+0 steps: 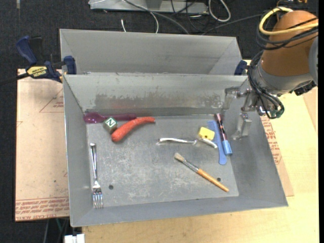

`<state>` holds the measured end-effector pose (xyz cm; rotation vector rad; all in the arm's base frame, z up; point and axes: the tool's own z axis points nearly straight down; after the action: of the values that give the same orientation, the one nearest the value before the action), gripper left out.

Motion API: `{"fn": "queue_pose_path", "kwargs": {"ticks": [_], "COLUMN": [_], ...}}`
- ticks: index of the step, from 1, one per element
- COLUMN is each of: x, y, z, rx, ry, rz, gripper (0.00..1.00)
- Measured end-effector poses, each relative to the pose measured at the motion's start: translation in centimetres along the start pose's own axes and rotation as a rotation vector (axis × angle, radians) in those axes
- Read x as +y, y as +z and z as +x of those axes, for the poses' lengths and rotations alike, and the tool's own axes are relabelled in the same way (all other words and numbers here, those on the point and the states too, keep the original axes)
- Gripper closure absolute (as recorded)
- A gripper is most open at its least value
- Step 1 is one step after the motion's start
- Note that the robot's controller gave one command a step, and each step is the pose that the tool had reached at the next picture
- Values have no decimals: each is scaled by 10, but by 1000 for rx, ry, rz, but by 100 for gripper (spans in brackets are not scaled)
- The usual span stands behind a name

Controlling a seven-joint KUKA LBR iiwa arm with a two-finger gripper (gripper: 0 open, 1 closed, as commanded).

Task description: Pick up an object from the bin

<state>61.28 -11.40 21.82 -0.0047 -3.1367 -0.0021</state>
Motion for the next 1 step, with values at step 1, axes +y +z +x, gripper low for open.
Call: {"fn": "queue_pose_path", "kwargs": {"ticks": [1], "x": [1], "y": [-5], "z": [-2], "rx": [-7], "ry": [-3], "rz": [1], "gripper": [0]}}
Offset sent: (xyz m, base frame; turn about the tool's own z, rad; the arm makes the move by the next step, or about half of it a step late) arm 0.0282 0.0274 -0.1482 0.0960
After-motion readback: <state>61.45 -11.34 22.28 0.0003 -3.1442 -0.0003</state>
